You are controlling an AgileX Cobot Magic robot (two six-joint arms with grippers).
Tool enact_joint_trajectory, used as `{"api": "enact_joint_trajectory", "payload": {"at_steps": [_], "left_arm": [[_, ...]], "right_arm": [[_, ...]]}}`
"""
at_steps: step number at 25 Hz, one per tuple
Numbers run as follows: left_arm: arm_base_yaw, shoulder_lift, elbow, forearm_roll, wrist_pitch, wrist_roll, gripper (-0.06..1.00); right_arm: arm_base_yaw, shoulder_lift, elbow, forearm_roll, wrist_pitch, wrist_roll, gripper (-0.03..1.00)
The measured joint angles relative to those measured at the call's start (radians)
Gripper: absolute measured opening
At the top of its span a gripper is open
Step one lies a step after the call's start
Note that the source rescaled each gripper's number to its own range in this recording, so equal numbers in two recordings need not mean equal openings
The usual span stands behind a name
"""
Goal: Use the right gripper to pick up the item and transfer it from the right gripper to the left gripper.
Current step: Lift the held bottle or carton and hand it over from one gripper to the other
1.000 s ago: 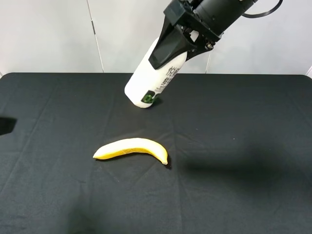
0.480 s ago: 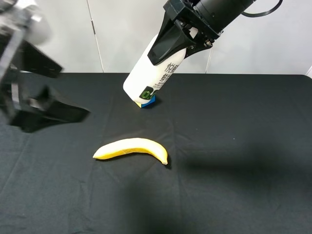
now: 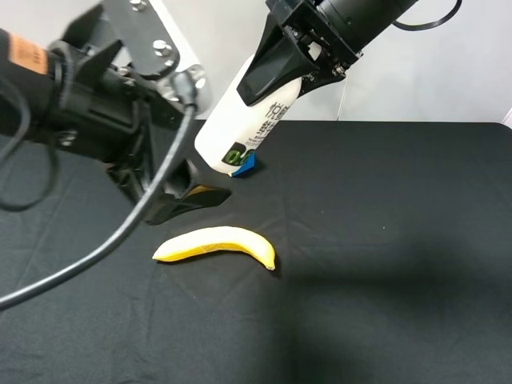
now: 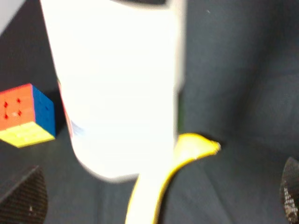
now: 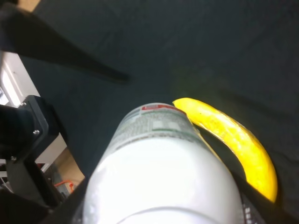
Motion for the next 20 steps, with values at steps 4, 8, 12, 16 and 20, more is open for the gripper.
{"api": "enact_joint_trajectory", "payload": {"at_steps": [4, 8, 12, 16, 20], "left_arm": [[-0.004, 0.048, 0.0, 0.0, -0.06, 0.002, 1.0], [-0.004, 0.078, 0.0, 0.002, -0.144, 0.002, 1.0], [-0.004, 0.098, 0.0, 0.002, -0.187, 0.002, 1.0], [-0.004, 0.113, 0.0, 0.002, -0.204, 0.002, 1.0], [-0.004, 0.113, 0.0, 0.002, -0.248, 0.001, 0.96]], "right_arm": [[0.0, 0.0, 0.0, 0.01, 0.002, 0.0, 0.03], [0.0, 0.0, 0.0, 0.028, 0.003, 0.003, 0.03], [0.0, 0.0, 0.0, 0.047, 0.003, 0.003, 0.03], [0.0, 0.0, 0.0, 0.058, 0.003, 0.003, 0.03], [0.0, 0.0, 0.0, 0.059, 0.003, 0.003, 0.03]]}}
